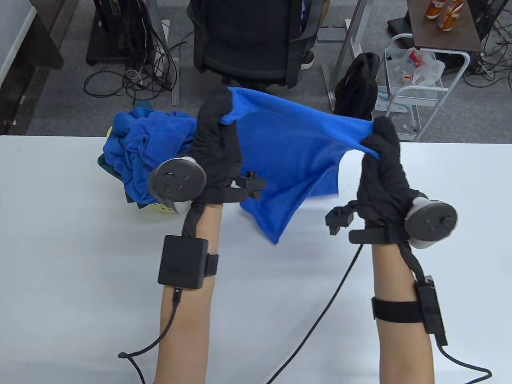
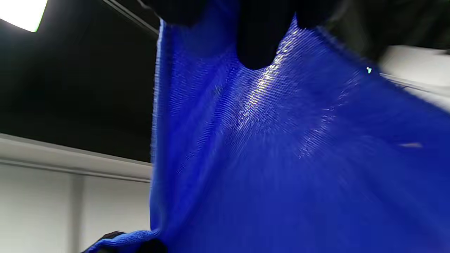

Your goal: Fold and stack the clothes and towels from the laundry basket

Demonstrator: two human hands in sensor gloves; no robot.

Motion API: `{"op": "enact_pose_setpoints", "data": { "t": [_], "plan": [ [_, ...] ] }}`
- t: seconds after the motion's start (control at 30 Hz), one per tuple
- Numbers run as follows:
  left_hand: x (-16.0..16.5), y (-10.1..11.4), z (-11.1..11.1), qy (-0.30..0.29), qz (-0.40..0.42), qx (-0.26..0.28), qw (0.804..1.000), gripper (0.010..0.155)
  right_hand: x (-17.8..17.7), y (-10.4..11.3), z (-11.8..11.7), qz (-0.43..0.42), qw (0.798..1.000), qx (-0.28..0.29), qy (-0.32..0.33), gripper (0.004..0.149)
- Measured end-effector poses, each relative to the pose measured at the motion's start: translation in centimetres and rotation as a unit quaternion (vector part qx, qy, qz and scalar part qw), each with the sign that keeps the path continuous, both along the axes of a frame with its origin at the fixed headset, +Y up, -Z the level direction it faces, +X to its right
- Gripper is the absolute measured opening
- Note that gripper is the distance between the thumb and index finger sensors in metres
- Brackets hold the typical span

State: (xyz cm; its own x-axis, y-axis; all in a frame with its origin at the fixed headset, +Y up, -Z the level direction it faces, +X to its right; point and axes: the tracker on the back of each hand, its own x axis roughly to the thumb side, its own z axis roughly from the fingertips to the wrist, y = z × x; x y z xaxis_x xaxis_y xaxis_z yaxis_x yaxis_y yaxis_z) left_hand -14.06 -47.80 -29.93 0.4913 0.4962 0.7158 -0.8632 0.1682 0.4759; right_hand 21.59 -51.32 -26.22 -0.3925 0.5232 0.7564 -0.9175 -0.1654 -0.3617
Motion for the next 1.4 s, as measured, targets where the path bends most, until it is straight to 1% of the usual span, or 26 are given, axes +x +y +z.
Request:
{"op": "enact_pose_setpoints", "data": {
  "t": [0.03,0.07,0.1,0.17,0.2,0.23,0.27,0.3,0.33,0.37,0.4,0.43,0.5,0.57,0.6,0.67,0.73,0.8,0.9,0.97,1.03,1.1,1.2,1.27,1.33,1.4],
  "plan": [
    [-0.9,0.2,1.3,0.01,-0.04,0.028,0.999,0.045,0.8,-0.3,1.0,0.017,1.0,0.013,-0.009,0.042],
    [-1.6,-0.5,2.4,0.027,-0.071,0.045,0.996,0.045,1.5,-1.5,1.8,0.03,0.999,0.02,-0.015,0.042],
    [-1.9,-1.5,2.8,0.026,-0.088,0.038,0.995,0.045,1.8,-2.5,2.0,0.039,0.999,0.016,-0.015,0.042],
    [-2.0,-6.4,3.4,-0.025,-0.142,-0.059,0.988,0.045,2.5,-7.1,2.6,0.08,0.995,-0.064,-0.003,0.042],
    [-2.0,-8.3,3.4,-0.036,-0.154,-0.093,0.983,0.045,2.8,-8.8,2.7,0.085,0.992,-0.089,-0.009,0.042],
    [-1.8,-11.7,3.5,-0.057,-0.175,-0.169,0.968,0.045,3.2,-11.3,2.8,0.091,0.985,-0.142,-0.024,0.042],
    [-1.7,-15.0,4.0,-0.065,-0.189,-0.238,0.95,0.046,3.5,-13.9,3.1,0.095,0.971,-0.215,-0.031,0.042],
    [-1.6,-17.2,4.4,-0.066,-0.195,-0.276,0.939,0.046,3.7,-15.4,3.3,0.099,0.961,-0.257,-0.026,0.042],
    [-1.5,-20.3,5.1,-0.068,-0.209,-0.328,0.919,0.046,3.9,-17.4,3.7,0.11,0.942,-0.316,-0.006,0.042],
    [-1.4,-22.4,5.8,-0.074,-0.217,-0.358,0.905,0.047,4.0,-18.8,4.2,0.124,0.924,-0.361,0.015,0.043],
    [-1.4,-24.1,6.5,-0.08,-0.222,-0.38,0.895,0.047,4.0,-19.7,4.8,0.124,0.916,-0.382,0.022,0.043],
    [-1.4,-25.8,7.4,-0.094,-0.214,-0.399,0.887,0.047,4.0,-20.7,5.5,0.12,0.912,-0.393,0.012,0.043],
    [-1.6,-27.6,8.6,-0.104,-0.198,-0.429,0.875,0.047,3.9,-21.7,6.6,0.127,0.912,-0.391,-0.002,0.043],
    [-2.1,-28.2,9.3,-0.115,-0.203,-0.465,0.854,0.047,3.9,-22.1,7.3,0.145,0.911,-0.387,-0.004,0.042],
    [-2.4,-28.4,9.8,-0.123,-0.205,-0.473,0.848,0.047,4.0,-22.4,7.7,0.151,0.911,-0.383,0.001,0.042],
    [-3.0,-28.5,10.5,-0.125,-0.198,-0.477,0.847,0.046,4.1,-22.4,7.9,0.159,0.908,-0.387,0.007,0.042],
    [-3.7,-28.8,10.9,-0.137,-0.166,-0.474,0.854,0.046,4.3,-22.3,8.1,0.161,0.909,-0.385,0.008,0.042],
    [-4.4,-28.8,10.8,-0.16,-0.14,-0.489,0.846,0.045,4.5,-22.3,8.2,0.152,0.914,-0.376,0.002,0.042],
    [-5.5,-28.6,10.6,-0.181,-0.079,-0.495,0.846,0.045,4.9,-22.3,8.3,0.142,0.917,-0.374,0.003,0.043],
    [-6.0,-28.8,10.3,-0.211,-0.041,-0.501,0.838,0.045,5.3,-22.4,8.4,0.132,0.919,-0.371,0.008,0.043],
    [-6.1,-29.0,10.2,-0.217,-0.032,-0.509,0.832,0.046,5.4,-22.4,8.4,0.133,0.917,-0.376,0.01,0.043],
    [-6.2,-29.1,10.2,-0.206,-0.041,-0.517,0.83,0.047,5.4,-22.3,8.3,0.138,0.915,-0.379,0.014,0.044],
    [-6.2,-28.4,10.5,-0.157,-0.066,-0.508,0.844,0.047,5.5,-22.3,8.2,0.133,0.918,-0.374,0.013,0.048],
    [-6.4,-27.9,10.5,-0.153,-0.089,-0.492,0.852,0.046,5.6,-22.3,8.0,0.116,0.921,-0.371,0.033,0.048],
    [-6.3,-27.7,10.4,-0.189,-0.068,-0.464,0.863,0.045,5.6,-22.5,7.8,0.081,0.924,-0.364,0.086,0.046],
    [-6.1,-27.6,10.2,-0.249,-0.028,-0.438,0.863,0.045,5.3,-22.7,7.6,0.026,0.924,-0.357,0.137,0.044]
  ]
}}
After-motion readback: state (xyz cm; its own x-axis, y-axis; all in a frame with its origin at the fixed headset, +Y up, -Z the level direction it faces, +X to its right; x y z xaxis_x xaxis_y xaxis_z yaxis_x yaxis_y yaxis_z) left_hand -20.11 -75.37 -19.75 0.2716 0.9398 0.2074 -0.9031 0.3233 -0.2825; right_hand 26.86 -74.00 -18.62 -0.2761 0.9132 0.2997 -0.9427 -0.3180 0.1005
